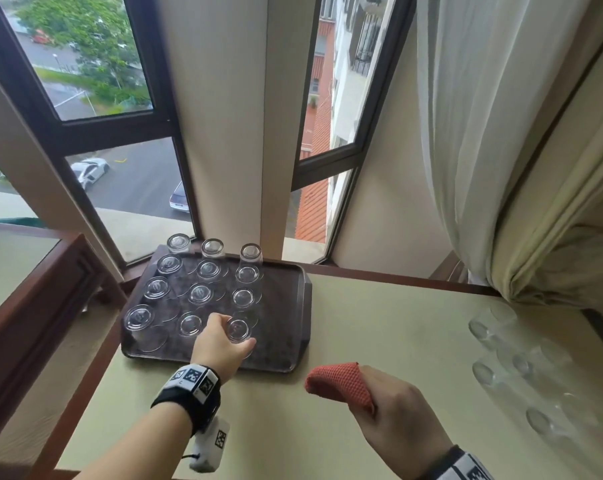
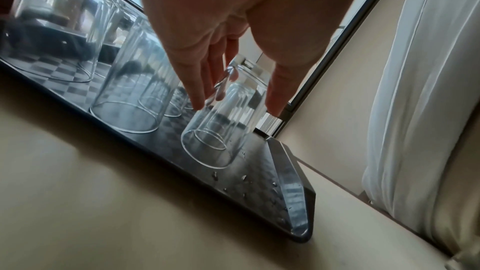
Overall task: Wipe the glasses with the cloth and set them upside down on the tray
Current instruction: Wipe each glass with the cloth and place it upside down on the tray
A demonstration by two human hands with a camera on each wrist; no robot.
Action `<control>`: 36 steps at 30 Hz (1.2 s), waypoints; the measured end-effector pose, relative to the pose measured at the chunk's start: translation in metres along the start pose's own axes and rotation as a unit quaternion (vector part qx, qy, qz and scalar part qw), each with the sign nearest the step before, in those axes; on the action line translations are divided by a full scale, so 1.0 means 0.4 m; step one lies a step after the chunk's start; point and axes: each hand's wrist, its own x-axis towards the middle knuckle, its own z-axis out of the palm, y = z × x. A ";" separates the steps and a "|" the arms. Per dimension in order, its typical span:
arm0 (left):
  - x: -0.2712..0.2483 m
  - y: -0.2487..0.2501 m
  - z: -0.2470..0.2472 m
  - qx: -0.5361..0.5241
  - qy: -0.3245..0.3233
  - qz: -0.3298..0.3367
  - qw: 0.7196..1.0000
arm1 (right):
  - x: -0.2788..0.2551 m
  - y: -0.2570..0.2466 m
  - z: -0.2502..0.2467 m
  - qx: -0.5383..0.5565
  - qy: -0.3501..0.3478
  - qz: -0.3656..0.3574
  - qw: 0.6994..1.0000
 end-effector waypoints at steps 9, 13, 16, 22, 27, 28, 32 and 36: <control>0.011 -0.013 0.035 -0.014 0.021 -0.028 0.999 | -0.054 0.061 -0.024 -0.001 0.013 0.072 0.997; 0.011 -0.010 0.048 -0.016 0.028 -0.030 0.999 | -0.071 0.082 -0.029 0.014 0.020 0.093 0.995; 0.005 0.003 0.050 -0.008 0.035 -0.044 0.998 | -0.082 0.101 -0.037 0.016 0.035 0.130 0.991; -0.117 0.111 0.098 0.069 0.170 0.111 0.977 | -0.123 0.144 -0.078 0.031 0.080 0.187 0.979; -0.215 0.218 0.273 0.022 0.036 0.259 0.965 | -0.194 0.187 -0.128 0.047 0.114 0.273 0.954; -0.228 0.243 0.315 0.021 -0.003 0.268 0.963 | -0.211 0.197 -0.144 0.050 0.119 0.283 0.950; -0.279 0.361 0.481 0.032 -0.131 0.285 0.949 | -0.293 0.248 -0.220 0.054 0.153 0.328 0.930; -0.334 0.496 0.649 0.056 -0.204 0.314 0.926 | -0.386 0.312 -0.295 0.058 0.217 0.383 0.896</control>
